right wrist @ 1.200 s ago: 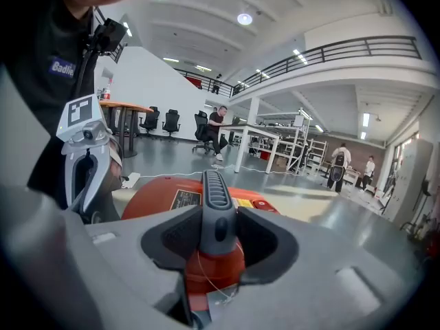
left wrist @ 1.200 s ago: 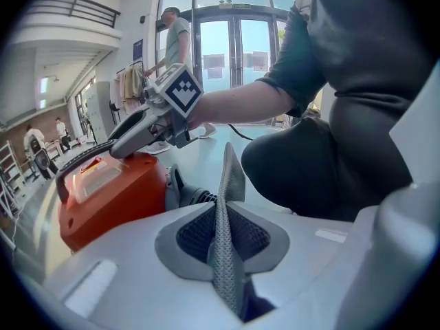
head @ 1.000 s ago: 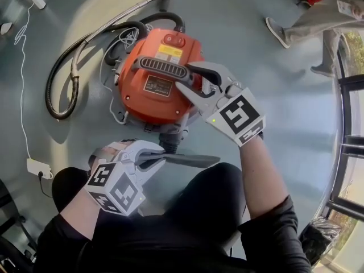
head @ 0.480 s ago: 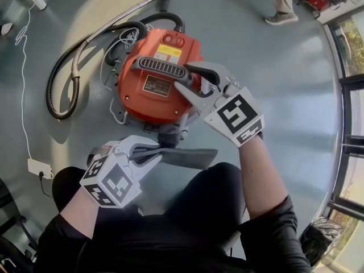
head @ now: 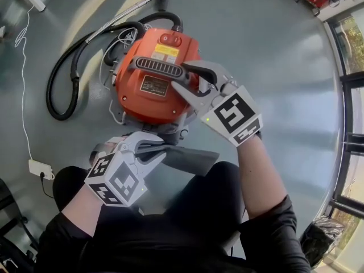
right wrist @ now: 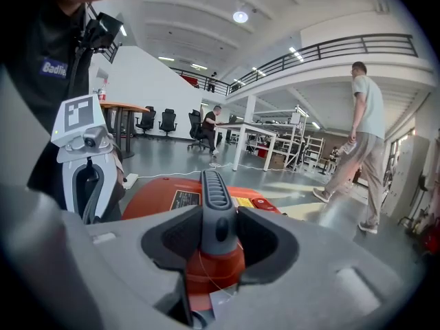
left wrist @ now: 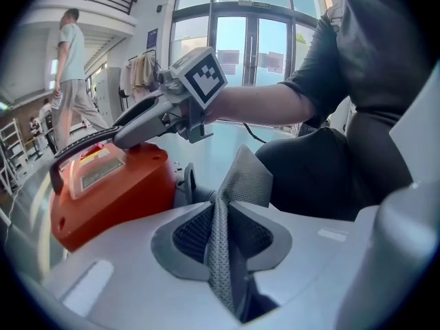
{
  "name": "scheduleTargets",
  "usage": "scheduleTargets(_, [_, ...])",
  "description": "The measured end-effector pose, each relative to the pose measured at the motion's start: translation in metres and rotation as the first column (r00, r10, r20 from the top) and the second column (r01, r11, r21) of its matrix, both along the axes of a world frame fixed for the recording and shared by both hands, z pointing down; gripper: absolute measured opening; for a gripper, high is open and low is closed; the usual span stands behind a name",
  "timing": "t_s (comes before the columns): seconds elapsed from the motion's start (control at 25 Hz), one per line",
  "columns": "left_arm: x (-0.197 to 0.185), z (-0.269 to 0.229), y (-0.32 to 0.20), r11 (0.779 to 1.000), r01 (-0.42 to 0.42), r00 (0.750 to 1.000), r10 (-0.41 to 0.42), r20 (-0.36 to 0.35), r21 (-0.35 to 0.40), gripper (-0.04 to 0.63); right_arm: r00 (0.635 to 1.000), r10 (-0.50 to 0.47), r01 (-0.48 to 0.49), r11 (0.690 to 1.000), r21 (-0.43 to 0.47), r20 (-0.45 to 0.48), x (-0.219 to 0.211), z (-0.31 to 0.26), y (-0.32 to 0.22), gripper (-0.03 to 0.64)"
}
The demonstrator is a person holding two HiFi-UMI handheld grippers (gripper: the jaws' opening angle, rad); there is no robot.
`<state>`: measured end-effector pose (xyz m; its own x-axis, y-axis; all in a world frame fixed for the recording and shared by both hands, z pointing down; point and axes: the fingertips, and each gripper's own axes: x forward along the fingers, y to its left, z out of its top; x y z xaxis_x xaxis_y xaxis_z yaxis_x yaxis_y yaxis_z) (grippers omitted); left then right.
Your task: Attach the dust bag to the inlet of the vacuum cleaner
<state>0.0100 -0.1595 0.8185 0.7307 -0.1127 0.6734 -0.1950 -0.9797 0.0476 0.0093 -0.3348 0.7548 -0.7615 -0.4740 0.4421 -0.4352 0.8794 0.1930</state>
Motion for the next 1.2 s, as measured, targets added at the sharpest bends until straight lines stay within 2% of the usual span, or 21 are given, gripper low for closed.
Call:
scheduleTargets(0.2, [-0.013,-0.001,-0.005,0.996,0.069,0.997,-0.071,-0.04,-0.054,0.097,1.0,-0.005,0.005,1.0,0.002,-0.009,0.0,0.0,0.0,0.14])
scheduleTargets(0.44, [-0.005,0.003,-0.005,0.997,0.056,0.998,-0.058,-0.035,-0.059,0.11,1.0,0.005,-0.005,1.0,0.004,-0.007,0.0,0.0,0.0,0.141])
scheduleTargets(0.68, [-0.012,0.002,-0.004,0.993,0.064,0.995,-0.071,-0.076,-0.098,0.18,1.0,0.016,-0.016,1.0,0.022,-0.001,-0.001,0.0,0.0,0.141])
scheduleTargets(0.8, [-0.014,0.0,-0.003,0.993,0.064,0.994,-0.072,-0.082,-0.095,0.213,0.999,0.033,-0.033,0.999,0.034,0.003,-0.001,0.0,-0.001,0.141])
scheduleTargets(1.2, [-0.024,-0.011,-0.001,0.995,0.06,0.993,-0.067,-0.099,-0.076,0.215,0.997,0.076,-0.077,0.996,0.052,0.012,0.008,-0.007,0.004,0.141])
